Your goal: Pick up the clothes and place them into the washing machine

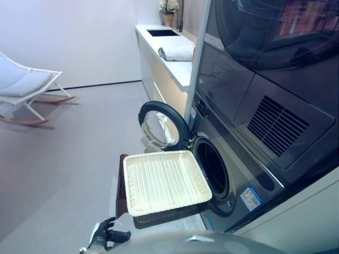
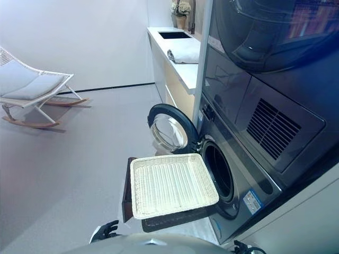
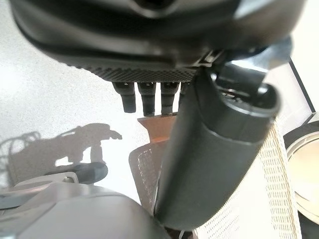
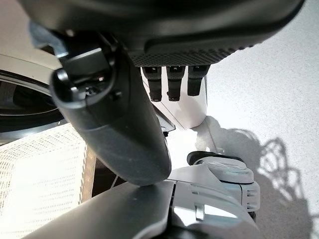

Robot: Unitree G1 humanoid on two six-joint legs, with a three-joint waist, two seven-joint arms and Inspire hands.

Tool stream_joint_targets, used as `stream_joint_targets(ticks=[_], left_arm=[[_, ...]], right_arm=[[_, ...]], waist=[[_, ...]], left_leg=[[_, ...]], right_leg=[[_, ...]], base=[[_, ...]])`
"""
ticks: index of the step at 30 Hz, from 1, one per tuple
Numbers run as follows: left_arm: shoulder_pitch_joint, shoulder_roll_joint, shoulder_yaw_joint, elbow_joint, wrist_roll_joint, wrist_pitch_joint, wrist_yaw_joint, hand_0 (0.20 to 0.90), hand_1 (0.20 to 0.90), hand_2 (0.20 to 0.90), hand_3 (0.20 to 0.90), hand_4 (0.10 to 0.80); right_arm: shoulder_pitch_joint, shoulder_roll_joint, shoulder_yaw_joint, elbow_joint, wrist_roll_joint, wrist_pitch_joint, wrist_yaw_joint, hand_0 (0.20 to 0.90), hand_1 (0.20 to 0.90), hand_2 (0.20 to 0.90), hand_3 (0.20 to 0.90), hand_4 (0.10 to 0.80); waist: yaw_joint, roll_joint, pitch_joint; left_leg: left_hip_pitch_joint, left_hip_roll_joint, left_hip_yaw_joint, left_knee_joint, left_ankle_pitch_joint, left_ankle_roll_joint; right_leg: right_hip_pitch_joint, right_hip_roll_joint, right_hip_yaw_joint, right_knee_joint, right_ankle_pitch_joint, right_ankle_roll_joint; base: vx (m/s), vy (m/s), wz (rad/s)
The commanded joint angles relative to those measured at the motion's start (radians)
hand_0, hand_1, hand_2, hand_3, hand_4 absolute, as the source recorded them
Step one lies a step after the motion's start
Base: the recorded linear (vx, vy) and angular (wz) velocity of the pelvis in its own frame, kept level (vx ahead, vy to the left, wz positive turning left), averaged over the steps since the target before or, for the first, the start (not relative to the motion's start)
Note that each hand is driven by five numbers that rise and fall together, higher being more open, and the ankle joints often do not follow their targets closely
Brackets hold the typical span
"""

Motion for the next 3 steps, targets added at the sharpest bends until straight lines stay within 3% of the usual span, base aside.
stream_joint_targets(ticks=[1,3], left_arm=[[-0.028,-0.01,0.034,-0.002,0.017,-0.024,-0.011,0.9,0.9,0.9,0.9,0.8],[-0.024,-0.01,0.036,-0.007,0.007,-0.022,-0.018,0.9,0.9,0.9,0.9,0.8]], right_arm=[[-0.055,-0.003,0.004,0.002,0.027,-0.032,-0.003,0.9,0.9,0.9,0.9,0.8],[-0.056,-0.004,0.004,-0.001,0.027,-0.031,-0.004,0.9,0.9,0.9,0.9,0.8]], waist=[[-0.004,0.018,0.014],[-0.004,0.02,0.013]], left_leg=[[-0.045,-0.043,0.004,0.089,-0.092,0.025],[-0.043,-0.042,0.003,0.088,-0.093,0.024]], right_leg=[[-0.017,0.02,-0.05,0.064,0.02,0.024],[-0.015,0.02,-0.052,0.063,0.019,0.024]], base=[[0.0,0.0,0.0],[0.0,0.0,0.0]])
